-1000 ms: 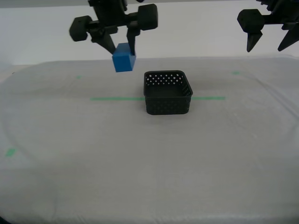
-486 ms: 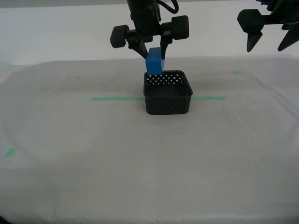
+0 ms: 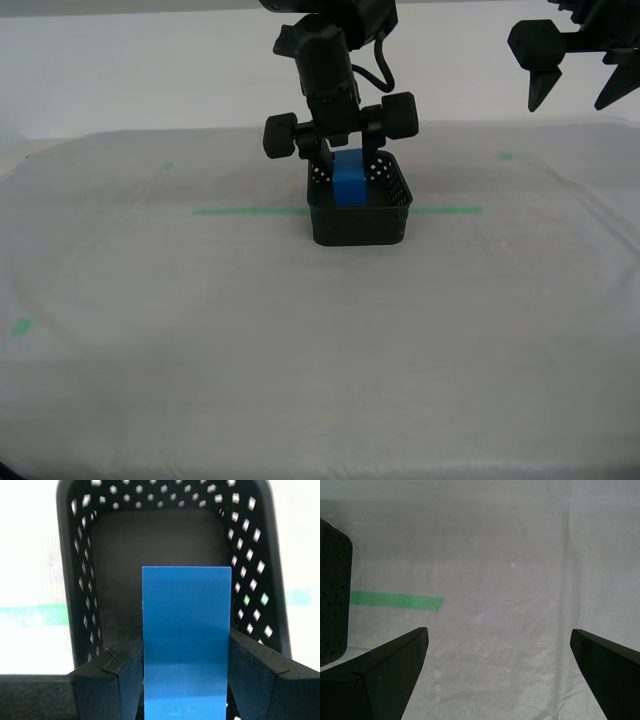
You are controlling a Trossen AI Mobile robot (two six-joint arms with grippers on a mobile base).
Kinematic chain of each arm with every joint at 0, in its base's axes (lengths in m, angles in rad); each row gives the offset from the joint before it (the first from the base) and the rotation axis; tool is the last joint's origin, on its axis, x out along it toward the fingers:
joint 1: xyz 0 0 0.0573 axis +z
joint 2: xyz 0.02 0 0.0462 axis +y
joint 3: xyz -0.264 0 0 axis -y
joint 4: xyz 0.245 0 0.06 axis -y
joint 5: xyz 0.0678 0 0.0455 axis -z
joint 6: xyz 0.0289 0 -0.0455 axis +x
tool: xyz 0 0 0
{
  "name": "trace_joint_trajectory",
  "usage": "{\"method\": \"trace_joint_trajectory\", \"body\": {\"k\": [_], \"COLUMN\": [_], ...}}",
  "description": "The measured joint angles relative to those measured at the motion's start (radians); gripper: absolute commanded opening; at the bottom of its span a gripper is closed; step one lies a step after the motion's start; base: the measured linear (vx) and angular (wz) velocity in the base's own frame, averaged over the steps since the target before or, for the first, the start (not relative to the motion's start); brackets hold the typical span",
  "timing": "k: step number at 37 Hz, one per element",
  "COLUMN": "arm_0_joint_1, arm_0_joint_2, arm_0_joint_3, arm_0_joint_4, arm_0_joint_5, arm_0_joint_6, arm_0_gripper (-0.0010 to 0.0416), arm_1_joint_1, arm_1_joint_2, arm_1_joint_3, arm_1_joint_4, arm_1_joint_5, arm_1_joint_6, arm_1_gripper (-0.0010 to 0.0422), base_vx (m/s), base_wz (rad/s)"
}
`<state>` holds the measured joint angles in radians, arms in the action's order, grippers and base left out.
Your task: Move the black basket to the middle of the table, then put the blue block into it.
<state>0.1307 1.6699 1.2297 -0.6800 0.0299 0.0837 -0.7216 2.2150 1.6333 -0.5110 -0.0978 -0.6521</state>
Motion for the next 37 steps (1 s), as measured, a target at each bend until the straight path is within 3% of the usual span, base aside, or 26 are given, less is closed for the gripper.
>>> {"method": "trace_joint_trajectory", "body": {"k": [9,14,29,37], "arm_0_joint_1": [0.0,0.001,0.0,0.0], "arm_0_joint_2": [0.0,0.0,0.0,0.0], "arm_0_joint_3": [0.0,0.0,0.0,0.0], "arm_0_joint_4": [0.001,0.001,0.001,0.001], "arm_0_joint_5": [0.0,0.0,0.0,0.0], "arm_0_joint_6": [0.0,0.0,0.0,0.0], "arm_0_gripper": [0.0398,0.0399,0.0398,0.0398], "arm_1_joint_1": [-0.001,0.0,0.001,0.002], "arm_1_joint_2": [0.005,0.004,0.003,0.003], "arm_1_joint_3": [0.0,0.0,0.031,0.055], "arm_1_joint_4": [0.011,0.017,0.022,0.023], "arm_1_joint_5": [0.003,0.003,0.002,0.002], "arm_1_joint_6": [0.0,0.0,0.003,0.08], "arm_1_gripper": [0.0005,0.004,0.0239,0.0368], "base_vx": [0.0,0.0,0.0,0.0], "base_wz": [0.0,0.0,0.0,0.0]}}
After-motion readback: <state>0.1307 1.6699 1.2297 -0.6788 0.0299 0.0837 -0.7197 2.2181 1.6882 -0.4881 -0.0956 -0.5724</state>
